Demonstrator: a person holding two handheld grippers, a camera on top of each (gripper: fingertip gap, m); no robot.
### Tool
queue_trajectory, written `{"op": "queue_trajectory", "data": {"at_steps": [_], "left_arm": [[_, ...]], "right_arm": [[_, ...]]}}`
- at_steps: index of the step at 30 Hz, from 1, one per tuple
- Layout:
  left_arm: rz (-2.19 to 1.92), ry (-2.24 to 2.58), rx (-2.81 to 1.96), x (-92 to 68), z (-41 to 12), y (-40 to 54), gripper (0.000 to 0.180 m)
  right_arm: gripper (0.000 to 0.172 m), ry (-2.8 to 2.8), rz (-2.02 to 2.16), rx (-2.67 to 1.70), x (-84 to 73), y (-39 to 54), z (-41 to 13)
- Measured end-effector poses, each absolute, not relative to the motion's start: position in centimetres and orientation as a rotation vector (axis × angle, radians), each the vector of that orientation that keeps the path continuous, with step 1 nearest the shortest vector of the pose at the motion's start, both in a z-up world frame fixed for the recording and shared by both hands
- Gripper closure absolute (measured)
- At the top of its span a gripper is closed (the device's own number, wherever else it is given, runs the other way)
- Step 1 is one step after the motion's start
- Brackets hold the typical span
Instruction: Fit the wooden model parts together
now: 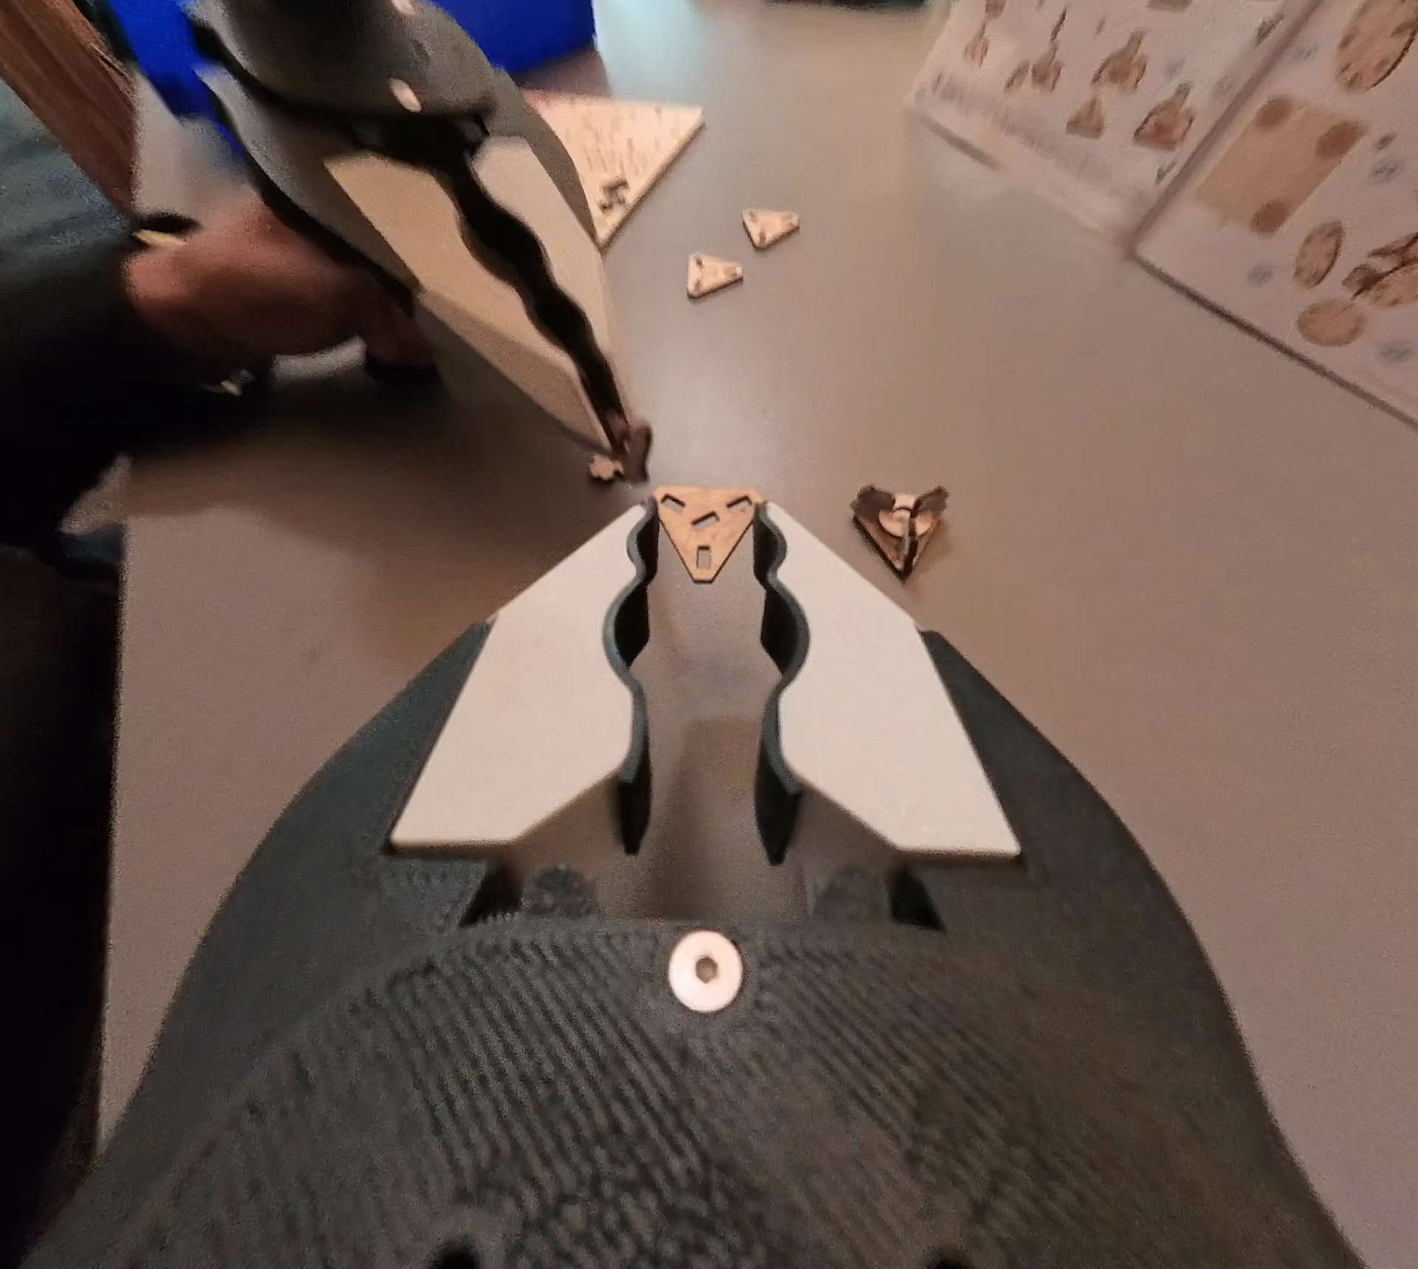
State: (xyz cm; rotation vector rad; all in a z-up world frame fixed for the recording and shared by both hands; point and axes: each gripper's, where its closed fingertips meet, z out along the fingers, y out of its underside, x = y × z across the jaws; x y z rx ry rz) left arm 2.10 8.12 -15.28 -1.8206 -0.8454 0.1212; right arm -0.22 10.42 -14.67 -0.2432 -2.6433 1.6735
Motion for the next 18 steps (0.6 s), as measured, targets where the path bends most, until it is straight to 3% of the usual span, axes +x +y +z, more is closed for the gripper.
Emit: {"op": "queue_trajectory", "data": {"at_steps": [3,18], "left_arm": [[0.117,-0.803,-1.951,2.3,-16.6,9.5,0.18],[0.196,-0.818,-2.123,2.4,-18.9,9.9,0.18]], "right_arm": [[0.149,-2.602,1.798,-0.142,0.3,11.5,-13.1],[0.149,-2.733,1.68,-0.231,1.3,10.4,-15.5]]}}
